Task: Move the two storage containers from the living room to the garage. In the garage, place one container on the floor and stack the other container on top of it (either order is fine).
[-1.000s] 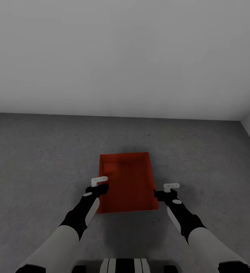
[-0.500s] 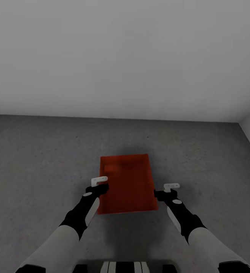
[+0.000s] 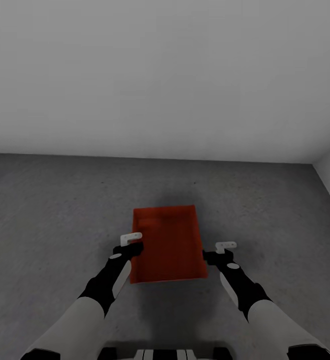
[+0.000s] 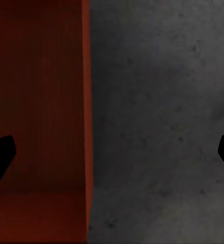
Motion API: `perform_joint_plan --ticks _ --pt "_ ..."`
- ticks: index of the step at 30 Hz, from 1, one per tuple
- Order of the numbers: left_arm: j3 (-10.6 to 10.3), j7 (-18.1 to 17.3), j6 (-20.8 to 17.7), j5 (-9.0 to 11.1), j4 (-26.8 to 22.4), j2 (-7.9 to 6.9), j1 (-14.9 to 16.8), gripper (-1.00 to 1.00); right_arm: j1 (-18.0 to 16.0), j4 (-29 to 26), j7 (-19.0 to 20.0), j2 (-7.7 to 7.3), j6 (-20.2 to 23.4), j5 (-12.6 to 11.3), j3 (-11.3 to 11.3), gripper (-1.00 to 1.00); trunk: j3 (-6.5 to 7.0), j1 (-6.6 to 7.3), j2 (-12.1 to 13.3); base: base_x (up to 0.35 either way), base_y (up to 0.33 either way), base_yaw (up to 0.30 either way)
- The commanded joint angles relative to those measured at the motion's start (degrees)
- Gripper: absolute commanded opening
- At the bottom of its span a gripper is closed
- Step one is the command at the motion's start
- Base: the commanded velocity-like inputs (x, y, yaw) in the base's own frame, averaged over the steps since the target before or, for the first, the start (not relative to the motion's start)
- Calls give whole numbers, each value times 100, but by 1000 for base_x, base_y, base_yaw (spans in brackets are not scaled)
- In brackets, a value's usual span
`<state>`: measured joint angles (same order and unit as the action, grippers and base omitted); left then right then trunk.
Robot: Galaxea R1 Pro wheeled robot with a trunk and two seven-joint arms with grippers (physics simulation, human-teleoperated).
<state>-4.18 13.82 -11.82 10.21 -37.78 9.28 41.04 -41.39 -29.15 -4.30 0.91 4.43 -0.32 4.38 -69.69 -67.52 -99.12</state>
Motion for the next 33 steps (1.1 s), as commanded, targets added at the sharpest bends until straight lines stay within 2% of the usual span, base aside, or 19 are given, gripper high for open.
perform_joint_plan --ticks 1,11,20,33 --pt "-31 50 -25 60 -10 -5 1 100 0 -11 -45 -1 40 -3 36 100 16 23 40 0 0 0" --pt "-22 50 -25 60 -18 -7 1 100 0 -16 -45 -17 40 -5 36 100 195 242 441 0 0 0" --pt "132 50 -26 60 -15 -5 1 100 0 -20 -45 -7 40 -9 36 100 357 440 802 0 0 0" --pt "151 50 -23 60 -20 -5 1 100 0 -75 -45 -6 31 -12 34 100 590 726 1324 0 0 0"
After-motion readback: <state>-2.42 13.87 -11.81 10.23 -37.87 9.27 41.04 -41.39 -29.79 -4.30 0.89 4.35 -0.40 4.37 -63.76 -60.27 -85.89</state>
